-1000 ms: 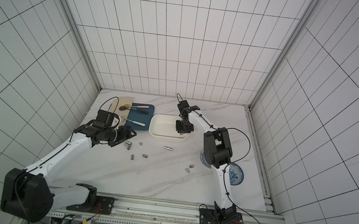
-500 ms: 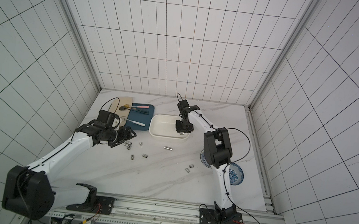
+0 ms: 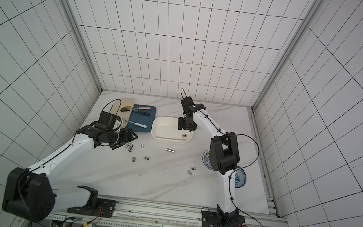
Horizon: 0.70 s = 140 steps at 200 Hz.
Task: Put the socket on the desktop into the storage box
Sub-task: Pick up the socket head from the center of the board.
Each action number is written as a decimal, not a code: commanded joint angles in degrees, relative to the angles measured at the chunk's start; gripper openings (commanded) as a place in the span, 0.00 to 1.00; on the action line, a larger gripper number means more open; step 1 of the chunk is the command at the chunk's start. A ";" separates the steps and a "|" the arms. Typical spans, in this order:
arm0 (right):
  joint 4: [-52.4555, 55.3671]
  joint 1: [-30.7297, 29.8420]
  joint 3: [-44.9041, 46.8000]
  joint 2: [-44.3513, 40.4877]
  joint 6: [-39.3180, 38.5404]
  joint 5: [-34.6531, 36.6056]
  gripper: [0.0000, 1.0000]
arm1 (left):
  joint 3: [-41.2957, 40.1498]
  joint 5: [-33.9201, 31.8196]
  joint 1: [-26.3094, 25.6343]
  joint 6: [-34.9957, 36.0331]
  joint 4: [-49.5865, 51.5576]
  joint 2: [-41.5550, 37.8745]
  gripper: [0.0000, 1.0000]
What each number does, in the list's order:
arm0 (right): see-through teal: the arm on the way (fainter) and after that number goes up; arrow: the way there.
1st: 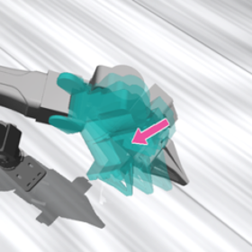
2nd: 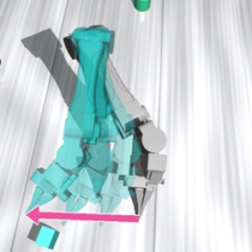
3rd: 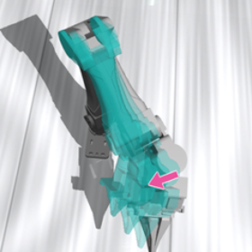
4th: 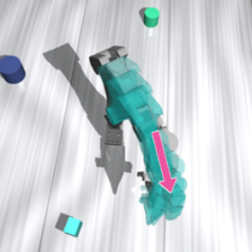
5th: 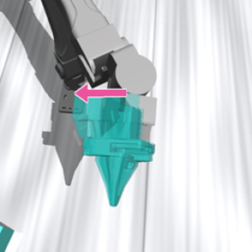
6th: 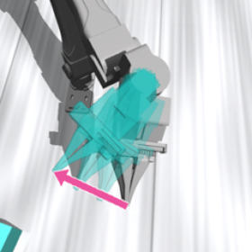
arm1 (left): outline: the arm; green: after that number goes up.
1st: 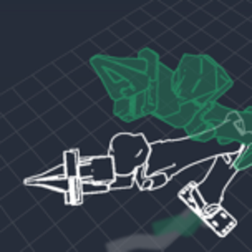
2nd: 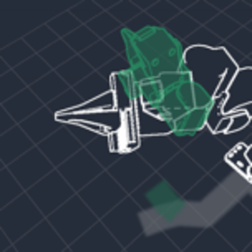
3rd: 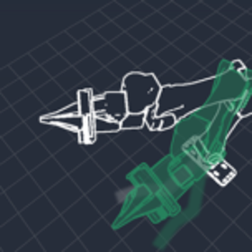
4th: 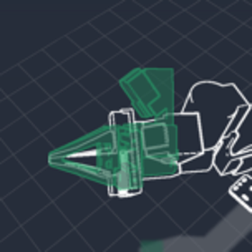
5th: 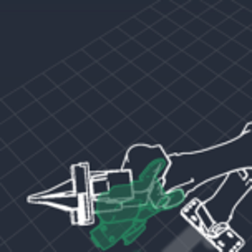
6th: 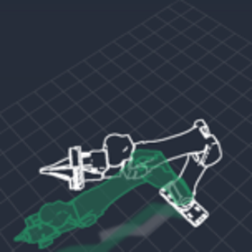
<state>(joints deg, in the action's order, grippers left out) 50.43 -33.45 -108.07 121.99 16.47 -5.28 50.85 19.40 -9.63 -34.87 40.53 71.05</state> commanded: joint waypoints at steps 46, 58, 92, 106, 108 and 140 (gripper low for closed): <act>-2.23 -0.80 8.06 -10.04 0.25 0.82 0.56 | 0.12 -2.72 0.22 0.68 0.34 0.20 0.86; -2.49 -0.87 9.57 -11.60 0.37 0.61 0.56 | 0.38 -2.57 -0.02 0.57 0.44 0.52 0.85; -3.30 -0.99 14.95 -17.23 1.01 0.83 0.60 | 1.39 -3.67 -2.47 0.30 0.43 1.08 0.84; -3.32 -0.96 17.14 -19.95 1.19 1.55 0.61 | 1.86 -4.56 -4.39 0.32 0.27 1.34 0.85; -3.26 -0.99 17.44 -20.42 1.20 1.69 0.61 | 1.88 -4.55 -4.67 0.46 0.23 1.39 0.85; -2.93 -0.99 23.74 -26.54 1.71 2.64 0.62 | 2.58 -4.47 -8.16 0.33 -1.11 2.33 0.85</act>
<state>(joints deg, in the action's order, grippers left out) 47.33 -33.89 -88.71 99.74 17.37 -4.43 51.46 15.99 -15.84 -34.89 40.97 72.34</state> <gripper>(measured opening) 0.616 0.846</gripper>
